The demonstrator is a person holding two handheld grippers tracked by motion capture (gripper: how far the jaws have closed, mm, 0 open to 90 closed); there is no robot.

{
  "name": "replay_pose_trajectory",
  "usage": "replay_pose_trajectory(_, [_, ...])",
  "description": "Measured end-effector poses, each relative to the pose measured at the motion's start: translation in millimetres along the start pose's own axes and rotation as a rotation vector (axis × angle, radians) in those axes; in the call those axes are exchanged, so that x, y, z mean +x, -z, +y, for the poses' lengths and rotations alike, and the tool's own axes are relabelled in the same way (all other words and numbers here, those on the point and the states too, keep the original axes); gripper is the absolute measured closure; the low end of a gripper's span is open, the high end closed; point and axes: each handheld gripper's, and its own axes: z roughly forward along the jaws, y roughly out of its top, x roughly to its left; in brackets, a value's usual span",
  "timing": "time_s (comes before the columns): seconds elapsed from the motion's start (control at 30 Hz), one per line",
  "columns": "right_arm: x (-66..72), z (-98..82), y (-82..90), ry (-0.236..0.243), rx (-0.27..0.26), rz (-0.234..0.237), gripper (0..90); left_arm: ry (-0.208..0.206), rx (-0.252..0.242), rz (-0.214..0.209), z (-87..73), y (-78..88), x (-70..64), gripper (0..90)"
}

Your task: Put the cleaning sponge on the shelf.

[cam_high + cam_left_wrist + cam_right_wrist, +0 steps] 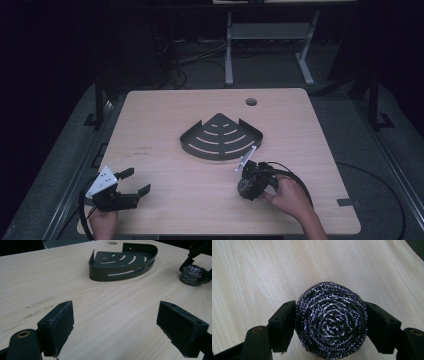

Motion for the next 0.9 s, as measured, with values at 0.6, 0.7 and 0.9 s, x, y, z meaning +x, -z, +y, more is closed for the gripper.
replay_pose_trajectory(0.6, [-3.3, -3.4, 8.2, -0.015, -0.036, 0.019, 32.1, 0.0, 0.002, -0.001, 0.2, -0.4, 0.0, 13.7])
replay_pose_trajectory(0.7, [-4.1, -4.8, 10.2, -0.02, -0.04, 0.02, 32.2, -0.001, 0.003, 0.0, 0.4, -0.4, -0.5, 13.7])
replay_pose_trajectory(0.9, [-3.3, -4.0, 13.0, -0.006, -0.038, 0.01, 32.2, -0.003, 0.007, 0.0, 0.2, -0.9, -0.2, 13.7])
